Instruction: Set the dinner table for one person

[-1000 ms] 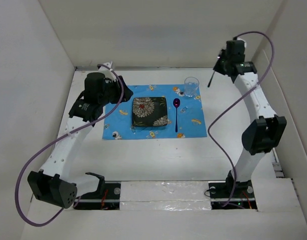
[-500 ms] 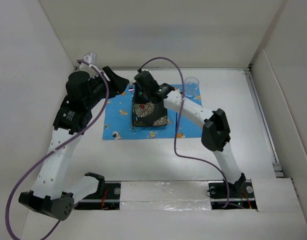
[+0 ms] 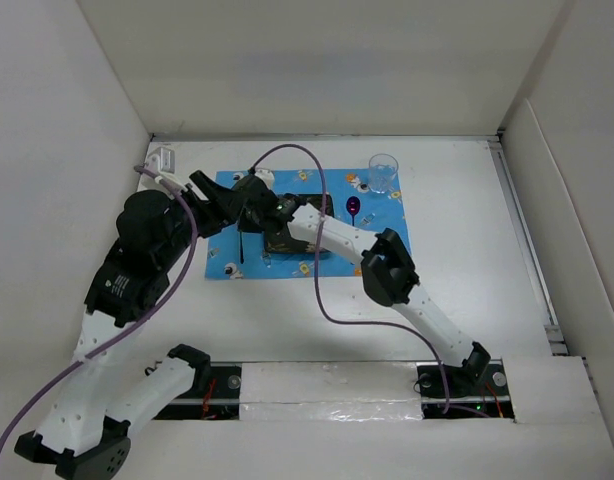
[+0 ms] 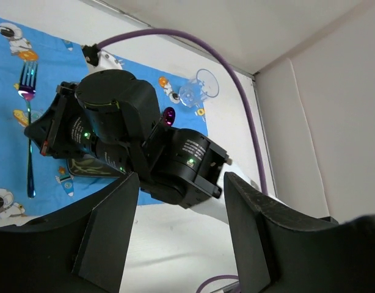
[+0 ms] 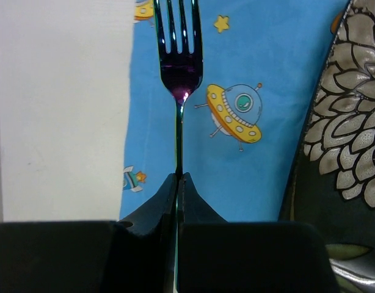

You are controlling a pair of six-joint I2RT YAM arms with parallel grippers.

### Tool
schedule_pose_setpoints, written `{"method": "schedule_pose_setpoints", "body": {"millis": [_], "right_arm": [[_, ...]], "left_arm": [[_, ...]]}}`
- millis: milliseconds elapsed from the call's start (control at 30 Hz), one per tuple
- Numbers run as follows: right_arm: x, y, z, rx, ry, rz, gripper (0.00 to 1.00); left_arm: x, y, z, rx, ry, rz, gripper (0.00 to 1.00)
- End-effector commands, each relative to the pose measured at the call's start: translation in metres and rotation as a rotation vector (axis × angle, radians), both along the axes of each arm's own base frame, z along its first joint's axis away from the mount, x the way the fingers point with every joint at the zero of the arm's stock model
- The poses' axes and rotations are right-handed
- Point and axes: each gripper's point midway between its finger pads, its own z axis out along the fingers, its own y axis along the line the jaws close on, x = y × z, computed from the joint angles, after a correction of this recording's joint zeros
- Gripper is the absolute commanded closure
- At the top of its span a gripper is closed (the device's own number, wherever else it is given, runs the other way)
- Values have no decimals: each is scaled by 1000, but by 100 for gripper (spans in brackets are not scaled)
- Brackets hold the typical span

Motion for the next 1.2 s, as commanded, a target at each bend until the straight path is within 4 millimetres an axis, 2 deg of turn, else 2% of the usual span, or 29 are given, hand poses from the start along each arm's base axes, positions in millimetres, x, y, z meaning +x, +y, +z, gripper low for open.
{"method": "schedule_pose_setpoints", "body": {"millis": [0,33,133,200,267,367,467,600,633,667,733,767,800,833,867,900,933,967,1000,1033,1067,1133,1167], "right_arm": [[17,13,23,92,-55,-64,100],[18,15,15,88,-51,-63,100],[21,20,11,93,-53,-60,100],[24,18,-10,71,-24,-66,100],[30,13,-18,63,-17,-80,100],[30,14,-20,76,-14,-84,93],[32,18,-12,101,-23,-83,81],[30,20,-8,116,-17,-74,72],[28,23,17,158,-35,-59,66],[28,23,17,159,-35,-59,66],[33,23,40,204,-59,-47,57],[29,25,67,246,-76,-21,55],[27,27,83,273,-89,-2,50],[30,23,99,299,-101,6,47],[26,17,125,338,-108,39,44],[20,18,140,368,-124,71,35],[21,11,153,388,-134,83,32],[5,-4,186,414,-153,153,32],[5,-4,186,414,-154,153,32],[6,-16,196,410,-165,148,38],[0,-36,215,397,-203,165,3],[-9,-58,231,389,-230,195,0],[-7,-79,215,341,-208,193,0]], "left_arm": [[-7,12,7,11,-22,54,45],[-8,14,8,15,-25,56,45],[-12,12,8,13,-31,44,45],[-12,9,5,10,-25,26,45],[-11,8,2,15,-17,26,45],[-13,9,0,27,-17,30,45],[-13,12,-1,38,-19,41,44],[-11,13,0,41,-25,45,44],[-10,13,3,43,-37,47,43],[-10,13,3,43,-37,47,43],[-8,16,9,53,-54,59,43],[-7,17,12,58,-62,66,42],[-4,21,13,71,-63,89,40],[-4,24,21,75,-80,103,39],[-3,27,25,93,-92,112,38],[1,30,27,105,-94,132,33],[2,31,35,106,-111,140,31],[9,31,39,119,-120,151,24],[9,31,39,119,-120,151,24],[11,31,45,114,-133,156,21],[14,30,45,119,-134,157,13],[19,28,51,111,-161,158,2],[22,27,52,113,-164,156,1]]}}
